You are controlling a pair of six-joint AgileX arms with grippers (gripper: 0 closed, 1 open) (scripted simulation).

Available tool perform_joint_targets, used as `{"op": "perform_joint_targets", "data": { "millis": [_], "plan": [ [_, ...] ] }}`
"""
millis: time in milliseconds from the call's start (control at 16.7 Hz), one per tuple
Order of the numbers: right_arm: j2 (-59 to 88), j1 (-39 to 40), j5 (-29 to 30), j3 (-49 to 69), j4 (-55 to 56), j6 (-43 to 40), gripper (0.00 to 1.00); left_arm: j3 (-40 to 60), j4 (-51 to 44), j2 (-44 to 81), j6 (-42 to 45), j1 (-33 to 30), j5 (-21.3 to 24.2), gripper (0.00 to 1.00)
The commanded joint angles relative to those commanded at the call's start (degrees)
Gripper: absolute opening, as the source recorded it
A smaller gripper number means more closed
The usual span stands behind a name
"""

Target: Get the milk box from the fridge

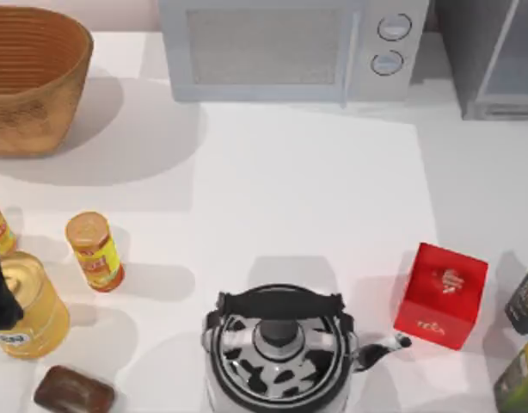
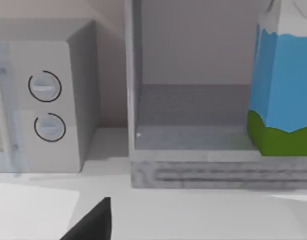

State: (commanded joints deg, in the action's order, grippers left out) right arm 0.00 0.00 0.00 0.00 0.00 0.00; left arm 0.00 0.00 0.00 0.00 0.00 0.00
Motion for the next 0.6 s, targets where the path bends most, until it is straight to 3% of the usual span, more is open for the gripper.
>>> {"op": "perform_joint_targets", "data": {
  "millis": [300, 600],
  "plan": [
    [3.57, -1.3, -1.36, 0.6, 3.6, -0.01, 1.0, 0.0, 0.0, 0.0, 0.0, 0.0, 0.0, 1.0],
    [21.41, -7.1, -6.86, 2.91, 21.08, 0.05, 1.0, 0.0, 0.0, 0.0, 0.0, 0.0, 0.0, 1.0]
  ]
}}
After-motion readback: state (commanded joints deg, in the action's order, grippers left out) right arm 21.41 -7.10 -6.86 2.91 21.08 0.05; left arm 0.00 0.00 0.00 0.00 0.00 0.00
